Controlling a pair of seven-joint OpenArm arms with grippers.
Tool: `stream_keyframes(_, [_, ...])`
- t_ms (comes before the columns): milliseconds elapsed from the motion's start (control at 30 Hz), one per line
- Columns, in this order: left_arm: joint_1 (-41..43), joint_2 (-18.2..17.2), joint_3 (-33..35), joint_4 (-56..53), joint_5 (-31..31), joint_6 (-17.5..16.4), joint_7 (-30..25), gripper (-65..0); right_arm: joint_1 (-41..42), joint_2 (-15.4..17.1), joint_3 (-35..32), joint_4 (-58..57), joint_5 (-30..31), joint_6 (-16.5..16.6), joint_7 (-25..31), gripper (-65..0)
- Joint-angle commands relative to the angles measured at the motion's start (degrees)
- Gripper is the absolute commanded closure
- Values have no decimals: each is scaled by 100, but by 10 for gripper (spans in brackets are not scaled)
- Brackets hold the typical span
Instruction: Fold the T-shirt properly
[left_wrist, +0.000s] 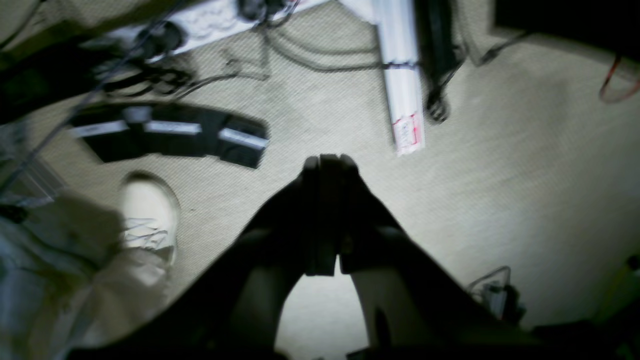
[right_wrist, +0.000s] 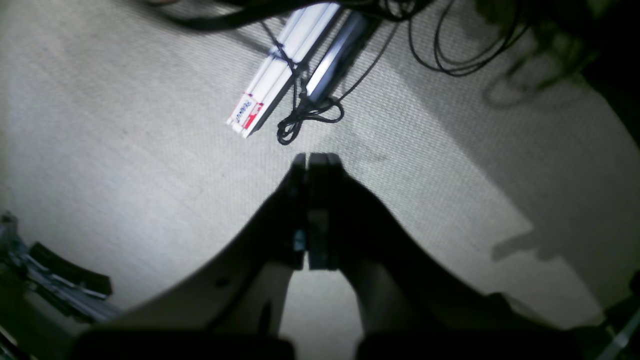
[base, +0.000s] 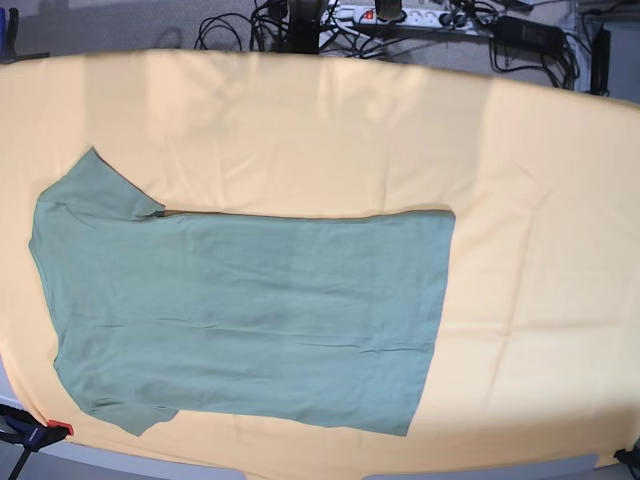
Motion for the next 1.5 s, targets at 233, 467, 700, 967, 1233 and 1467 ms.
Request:
stream_keyframes(233, [1462,-1016,7,2852,35,208,111,0,-1637,706,20,2977,372,-525,-872,0])
stream_keyframes(467, [2417,-1836,-269,5069,503,448,1038,0,-3014,1331,20,5252,164,-1121,-1534,0])
stream_keyframes(700, [3289,-1923,-1191,6393,505,435,1180,0,-3108,1408,28,6277,-321,-1255,-2149,0])
stream_keyframes(967, [3215,-1926,-2343,7259,444,328,1130,0,-3108,1405,343,6476,-1355,-2710,-1580,0])
stream_keyframes(1233, [2146,-1963,-2697,7447,225,-59,1156,0,-2538,1405,960,6634,-1311,-2828,-1043,0])
stream_keyframes(1467, [866,-2516,-2695,7431,219,-234,1141,0,-1014,1410,1663,6631,-857,-1829,-970,0])
